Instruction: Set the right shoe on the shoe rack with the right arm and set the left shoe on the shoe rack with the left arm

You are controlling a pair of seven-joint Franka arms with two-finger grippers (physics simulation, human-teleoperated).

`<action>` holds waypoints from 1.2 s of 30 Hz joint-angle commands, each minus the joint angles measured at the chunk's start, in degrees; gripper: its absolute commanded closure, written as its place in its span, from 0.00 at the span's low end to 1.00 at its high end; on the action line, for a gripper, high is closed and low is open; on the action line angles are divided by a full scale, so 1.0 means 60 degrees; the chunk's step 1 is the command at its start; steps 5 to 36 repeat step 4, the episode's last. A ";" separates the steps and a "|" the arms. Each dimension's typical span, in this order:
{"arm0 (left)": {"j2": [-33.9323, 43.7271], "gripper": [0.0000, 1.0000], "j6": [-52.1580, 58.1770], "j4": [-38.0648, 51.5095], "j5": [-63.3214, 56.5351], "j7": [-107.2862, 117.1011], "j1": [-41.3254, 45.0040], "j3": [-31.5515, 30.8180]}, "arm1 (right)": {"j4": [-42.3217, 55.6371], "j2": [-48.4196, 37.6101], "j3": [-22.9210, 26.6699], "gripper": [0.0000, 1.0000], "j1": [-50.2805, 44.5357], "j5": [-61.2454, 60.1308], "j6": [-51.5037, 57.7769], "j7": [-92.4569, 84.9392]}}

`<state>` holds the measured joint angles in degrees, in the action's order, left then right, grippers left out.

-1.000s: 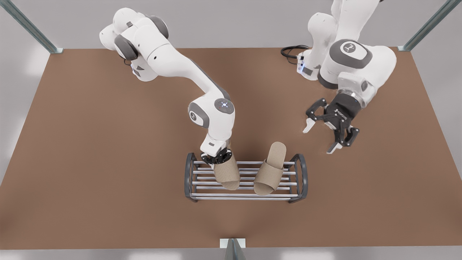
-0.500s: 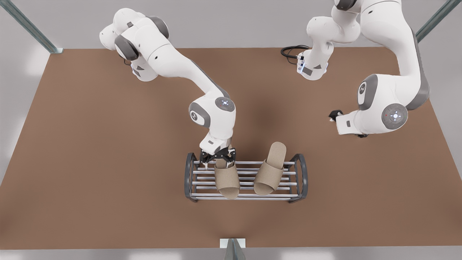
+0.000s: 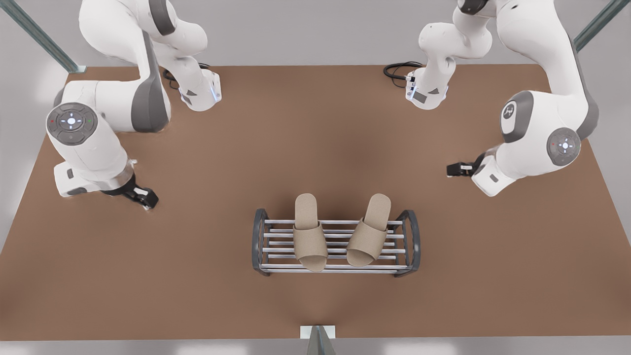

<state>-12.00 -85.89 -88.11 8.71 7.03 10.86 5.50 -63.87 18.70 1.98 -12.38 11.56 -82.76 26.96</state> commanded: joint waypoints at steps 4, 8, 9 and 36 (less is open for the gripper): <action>-0.0022 0.00 0.0018 0.0008 0.0028 0.4292 0.0021 -0.0008 | -0.1983 -0.1900 -0.1107 0.00 0.1243 -0.0828 0.2778 -0.5093; -0.0022 0.00 0.0018 0.0008 0.0028 0.4292 0.0021 -0.0008 | -0.1983 -0.1900 -0.1107 0.00 0.1243 -0.0828 0.2778 -0.5093; -0.0022 0.00 0.0018 0.0008 0.0028 0.4292 0.0021 -0.0008 | -0.1983 -0.1900 -0.1107 0.00 0.1243 -0.0828 0.2778 -0.5093; -0.0022 0.00 0.0018 0.0008 0.0028 0.4292 0.0021 -0.0008 | -0.1983 -0.1900 -0.1107 0.00 0.1243 -0.0828 0.2778 -0.5093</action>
